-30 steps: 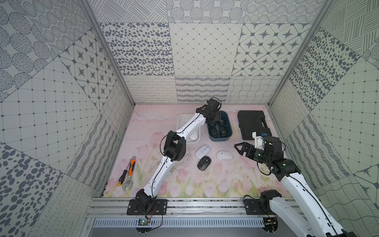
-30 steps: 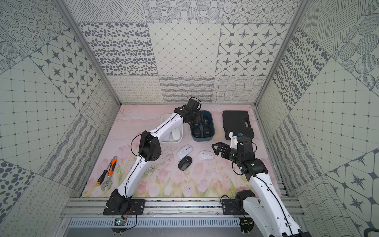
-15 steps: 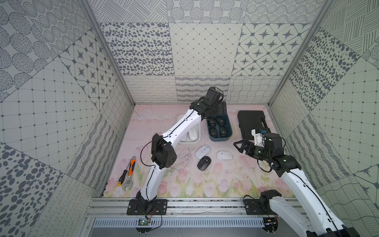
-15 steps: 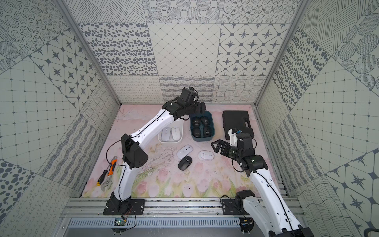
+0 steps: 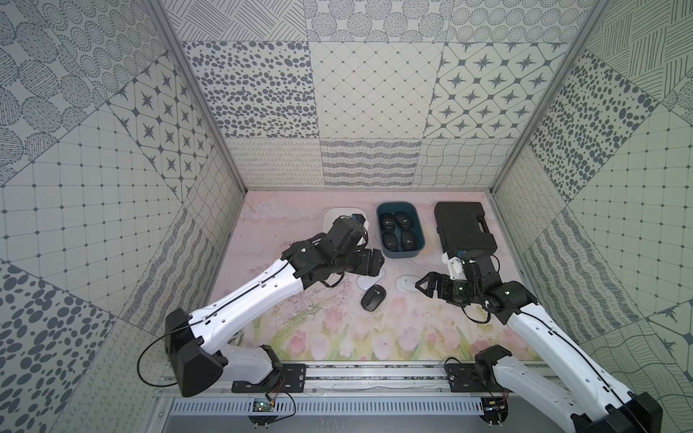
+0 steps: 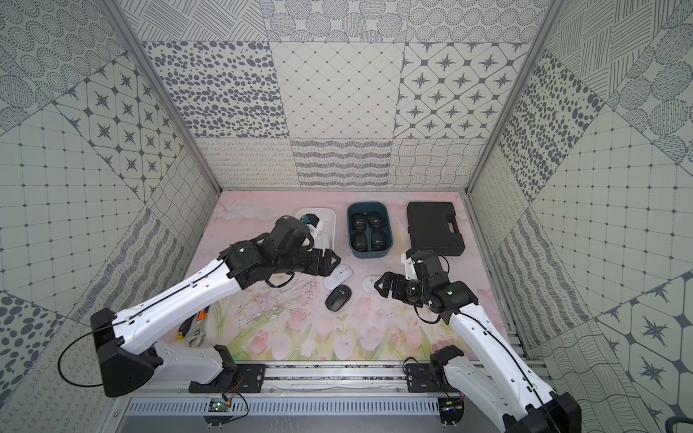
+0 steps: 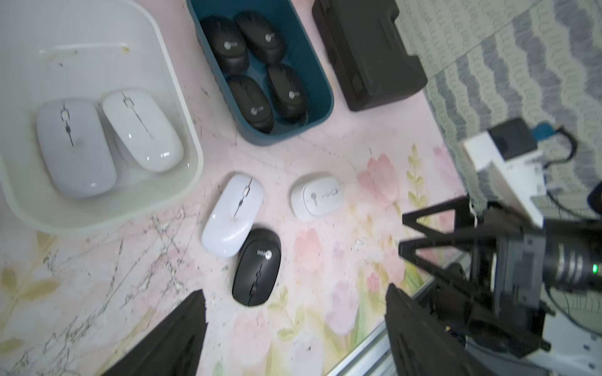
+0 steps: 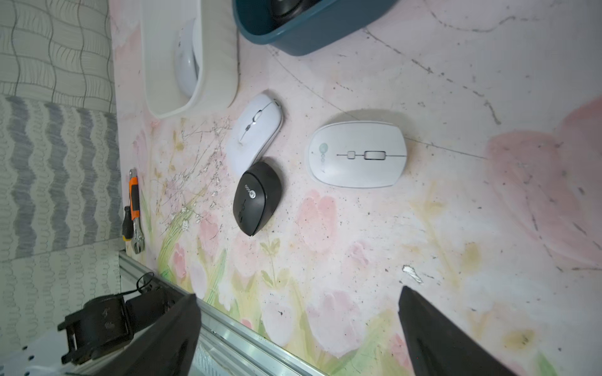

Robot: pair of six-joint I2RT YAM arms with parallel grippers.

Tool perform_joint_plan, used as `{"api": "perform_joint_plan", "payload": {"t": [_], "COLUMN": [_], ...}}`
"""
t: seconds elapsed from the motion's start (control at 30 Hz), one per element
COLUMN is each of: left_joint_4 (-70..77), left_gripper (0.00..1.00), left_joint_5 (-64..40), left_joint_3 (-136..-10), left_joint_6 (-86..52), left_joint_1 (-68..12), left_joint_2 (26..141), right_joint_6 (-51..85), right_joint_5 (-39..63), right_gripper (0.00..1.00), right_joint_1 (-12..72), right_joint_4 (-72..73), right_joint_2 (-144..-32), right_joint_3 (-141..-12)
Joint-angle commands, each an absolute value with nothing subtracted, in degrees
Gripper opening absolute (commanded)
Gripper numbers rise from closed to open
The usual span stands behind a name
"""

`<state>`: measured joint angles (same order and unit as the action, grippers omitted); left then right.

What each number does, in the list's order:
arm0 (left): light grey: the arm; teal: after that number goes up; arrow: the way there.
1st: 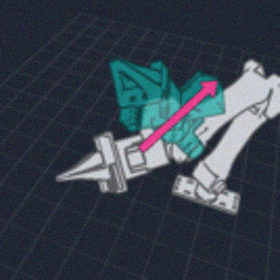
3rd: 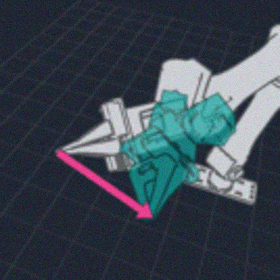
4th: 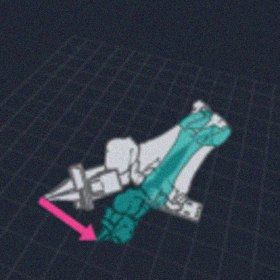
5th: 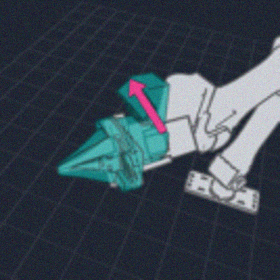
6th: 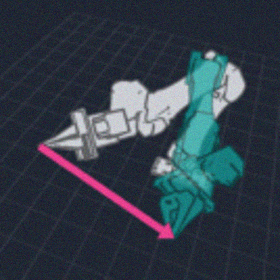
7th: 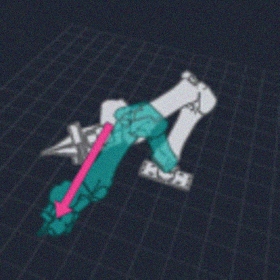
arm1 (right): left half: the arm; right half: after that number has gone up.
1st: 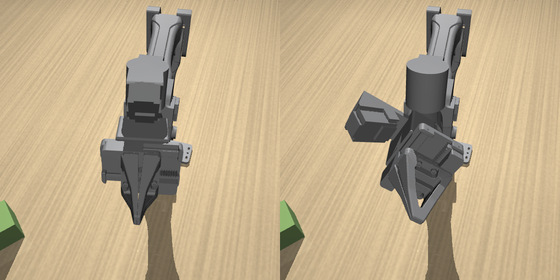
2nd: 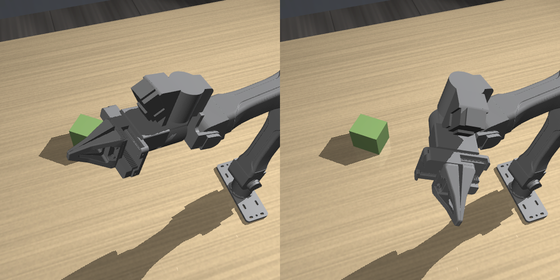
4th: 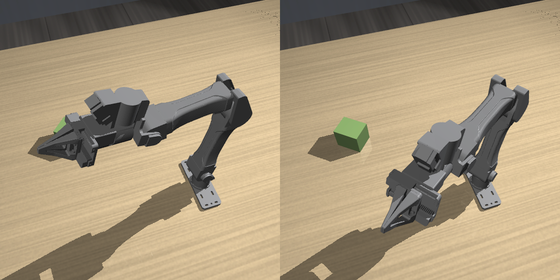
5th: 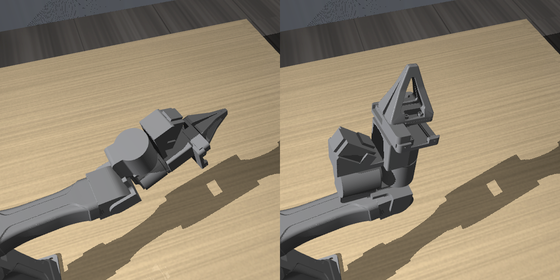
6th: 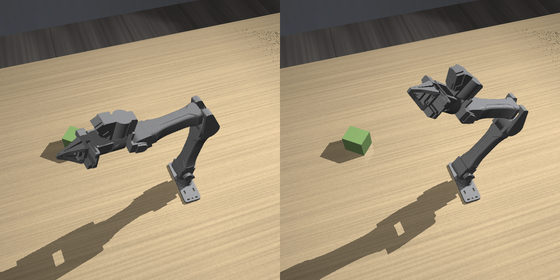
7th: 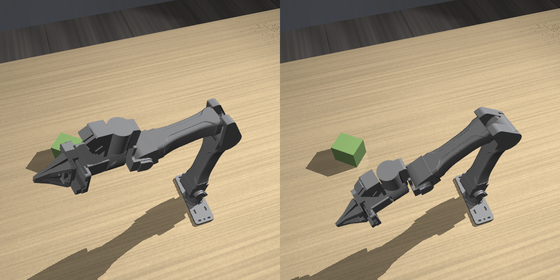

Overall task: Place the mice by color into the storage box
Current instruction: Pick up the mouse from the center of the board.

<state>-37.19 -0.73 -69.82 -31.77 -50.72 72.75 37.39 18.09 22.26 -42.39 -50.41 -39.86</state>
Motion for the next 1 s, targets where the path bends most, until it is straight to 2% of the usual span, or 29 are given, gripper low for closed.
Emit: {"api": "perform_joint_plan", "payload": {"t": [0.0,0.1,0.23,0.47,0.53,0.6,0.7,0.8,0.97], "left_joint_4": [-39.58,-39.46,-39.95,-40.10,-40.14,-39.82,-39.08,-38.86,-38.94], "left_gripper": [0.82,0.75,0.75,0.71,0.70,0.69,0.66,0.65,0.65], "left_joint_5": [0.06,0.49,0.87,1.19,1.62,1.82,2.30,2.86,3.34], "left_joint_3": [-56.44,-50.29,-47.38,-46.09,-45.70,-44.82,-43.28,-42.40,-42.28], "left_joint_6": [-35.06,-36.68,-37.05,-37.24,-37.50,-37.99,-38.76,-39.08,-39.36], "left_joint_1": [-53.42,-54.22,-54.32,-54.41,-54.40,-54.40,-54.40,-54.40,-54.38], "left_joint_2": [62.25,54.95,51.12,50.14,49.58,48.66,47.16,46.14,45.81], "right_joint_6": [47.45,52.84,56.85,55.95,54.83,54.08,52.43,51.04,47.52], "right_joint_5": [13.82,8.44,1.43,-2.25,-1.67,-1.22,-1.67,-3.24,-6.68], "right_gripper": [0.99,0.99,0.99,0.90,0.74,0.64,0.41,0.25,0.07], "right_joint_1": [23.41,28.28,34.14,41.73,42.31,42.76,43.07,43.11,43.14], "right_joint_4": [-39.84,-38.41,-36.25,-28.24,-26.62,-25.81,-25.36,-25.16,-26.42], "right_joint_2": [-50.03,-49.33,-51.54,-64.82,-67.94,-70.72,-74.21,-77.32,-83.63], "right_joint_3": [-37.28,-36.24,-36.36,-42.91,-45.28,-46.69,-48.38,-49.81,-53.88]}}
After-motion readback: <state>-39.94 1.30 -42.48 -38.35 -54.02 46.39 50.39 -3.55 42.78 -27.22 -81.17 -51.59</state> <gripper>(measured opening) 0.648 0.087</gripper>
